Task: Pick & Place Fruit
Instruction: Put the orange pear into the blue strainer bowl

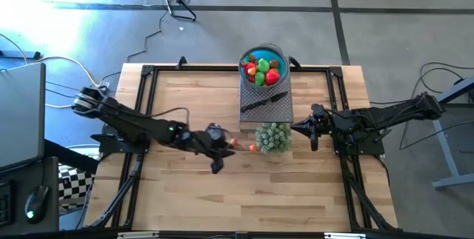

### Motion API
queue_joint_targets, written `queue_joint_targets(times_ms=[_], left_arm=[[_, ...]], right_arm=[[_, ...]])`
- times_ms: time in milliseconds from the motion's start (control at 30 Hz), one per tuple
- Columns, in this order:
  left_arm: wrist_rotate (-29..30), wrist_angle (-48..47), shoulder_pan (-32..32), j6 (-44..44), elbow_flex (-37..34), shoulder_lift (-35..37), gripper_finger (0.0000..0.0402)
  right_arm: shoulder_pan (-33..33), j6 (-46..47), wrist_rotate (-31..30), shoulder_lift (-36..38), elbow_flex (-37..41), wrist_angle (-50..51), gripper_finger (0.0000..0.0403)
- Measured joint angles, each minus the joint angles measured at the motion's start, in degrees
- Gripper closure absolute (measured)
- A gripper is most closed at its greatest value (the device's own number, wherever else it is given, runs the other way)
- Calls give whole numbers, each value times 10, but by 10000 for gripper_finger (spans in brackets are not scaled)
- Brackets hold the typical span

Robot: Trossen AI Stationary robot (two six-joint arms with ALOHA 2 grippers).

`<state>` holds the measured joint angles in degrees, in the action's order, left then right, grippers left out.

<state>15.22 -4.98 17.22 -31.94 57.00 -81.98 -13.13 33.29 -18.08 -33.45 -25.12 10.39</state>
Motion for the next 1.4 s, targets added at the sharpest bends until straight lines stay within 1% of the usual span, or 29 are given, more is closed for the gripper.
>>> queue_joint_targets(times_ms=[167, 333, 533, 667, 767, 867, 1067, 1400], left_arm=[[1, -8, 0, 9, -87, 88, 293], [6, -8, -18, 50, -142, 163, 293], [-47, -21, -75, 114, -187, 227, 293], [-96, -17, -124, 132, -204, 229, 293], [-156, 14, -160, 147, -210, 211, 293], [-187, 29, -185, 163, -212, 186, 293], [-188, 29, -216, 169, -212, 143, 293], [-186, 28, -221, 167, -212, 100, 293]], right_arm=[[0, 33, -21, -3, 0, 2, 400], [0, 68, -44, -6, 0, 3, 400], [0, 106, -49, -14, 0, 1, 400], [0, 130, -64, -25, 0, 2, 400], [0, 136, -70, -32, 0, 3, 401], [0, 136, -71, -43, 0, 3, 401], [0, 136, -75, -56, 0, 1, 401], [0, 136, -69, -56, 0, 2, 401]])
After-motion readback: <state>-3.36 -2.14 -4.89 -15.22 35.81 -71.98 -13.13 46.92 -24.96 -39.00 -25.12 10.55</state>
